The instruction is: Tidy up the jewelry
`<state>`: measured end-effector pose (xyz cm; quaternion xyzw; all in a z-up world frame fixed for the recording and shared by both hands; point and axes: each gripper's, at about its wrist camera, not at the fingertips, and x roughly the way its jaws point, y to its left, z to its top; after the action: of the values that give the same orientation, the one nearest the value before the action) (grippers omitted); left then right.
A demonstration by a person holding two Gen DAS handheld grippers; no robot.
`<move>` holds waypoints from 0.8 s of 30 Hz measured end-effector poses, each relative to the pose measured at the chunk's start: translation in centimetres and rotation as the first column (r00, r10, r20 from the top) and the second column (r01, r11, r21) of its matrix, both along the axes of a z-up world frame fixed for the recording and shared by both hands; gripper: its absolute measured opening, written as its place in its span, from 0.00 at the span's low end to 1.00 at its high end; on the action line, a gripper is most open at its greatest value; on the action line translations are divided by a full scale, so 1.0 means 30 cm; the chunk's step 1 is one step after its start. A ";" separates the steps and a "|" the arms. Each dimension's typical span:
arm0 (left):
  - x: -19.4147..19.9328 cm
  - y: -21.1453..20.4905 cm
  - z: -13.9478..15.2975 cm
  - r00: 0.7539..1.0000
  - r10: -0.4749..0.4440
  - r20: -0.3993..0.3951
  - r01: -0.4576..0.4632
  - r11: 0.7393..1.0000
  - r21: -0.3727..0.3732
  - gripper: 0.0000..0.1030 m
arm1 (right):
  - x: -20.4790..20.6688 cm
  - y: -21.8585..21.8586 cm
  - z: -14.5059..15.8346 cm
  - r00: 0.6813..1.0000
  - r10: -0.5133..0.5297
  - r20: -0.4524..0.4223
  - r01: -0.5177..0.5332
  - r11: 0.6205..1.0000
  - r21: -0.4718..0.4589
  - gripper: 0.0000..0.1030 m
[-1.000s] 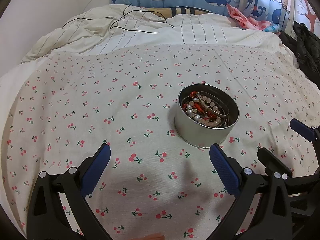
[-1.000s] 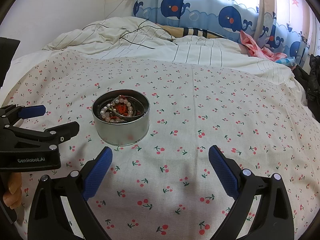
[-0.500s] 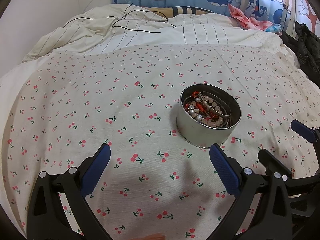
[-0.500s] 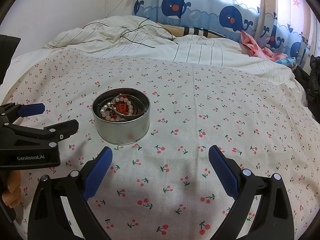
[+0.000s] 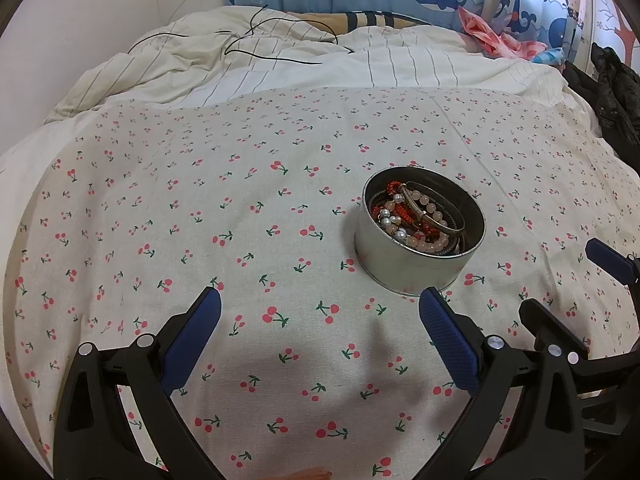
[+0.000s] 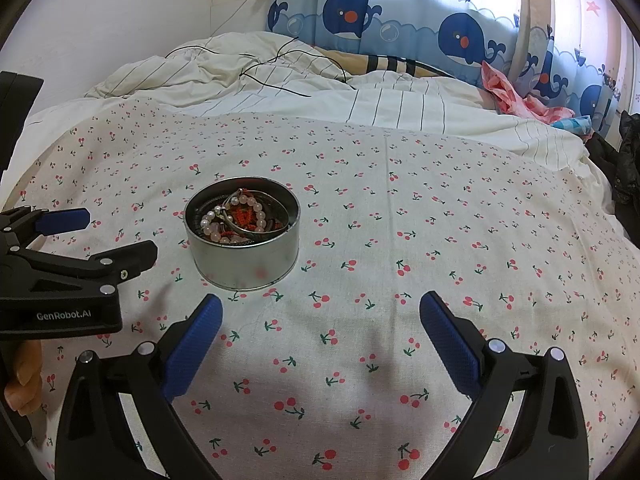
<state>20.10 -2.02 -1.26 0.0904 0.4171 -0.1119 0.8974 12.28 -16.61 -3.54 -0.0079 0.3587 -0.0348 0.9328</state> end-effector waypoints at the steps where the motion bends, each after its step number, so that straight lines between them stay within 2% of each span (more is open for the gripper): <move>1: -0.001 0.000 -0.001 1.000 0.000 -0.001 0.000 1.000 0.000 0.93 | -0.001 -0.001 -0.001 1.000 0.000 0.000 0.000 1.000 0.000 0.92; 8: 0.007 0.003 -0.014 1.000 -0.003 -0.031 0.003 1.000 -0.017 0.93 | -0.001 -0.001 -0.001 1.000 0.000 -0.001 0.000 1.000 -0.001 0.92; 11: 0.013 0.025 -0.021 0.999 0.010 -0.044 -0.013 0.997 -0.073 0.93 | 0.000 -0.001 0.000 1.000 0.000 0.000 0.000 1.000 0.001 0.92; 13: 0.008 0.051 -0.016 1.000 0.019 -0.022 -0.022 0.992 -0.125 0.92 | 0.002 -0.002 -0.001 1.000 -0.002 -0.001 0.002 1.000 0.005 0.92; 15: 0.004 0.064 -0.004 0.997 0.071 0.021 -0.069 0.993 -0.095 0.92 | 0.005 -0.006 -0.005 1.000 -0.005 -0.003 0.005 1.000 0.009 0.92; 17: -0.003 0.058 0.007 0.995 0.077 0.062 -0.074 0.996 -0.048 0.92 | 0.005 -0.013 -0.006 1.000 -0.010 -0.003 0.010 1.000 0.011 0.92; 24: 0.000 0.024 -0.006 0.999 0.039 0.033 -0.040 0.999 0.023 0.93 | 0.009 -0.023 0.001 1.000 -0.011 -0.003 0.011 1.000 0.007 0.92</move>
<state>20.10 -1.31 -1.44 0.0947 0.4054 -0.0877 0.9050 12.55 -17.29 -3.50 -0.0029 0.3601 -0.0387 0.9321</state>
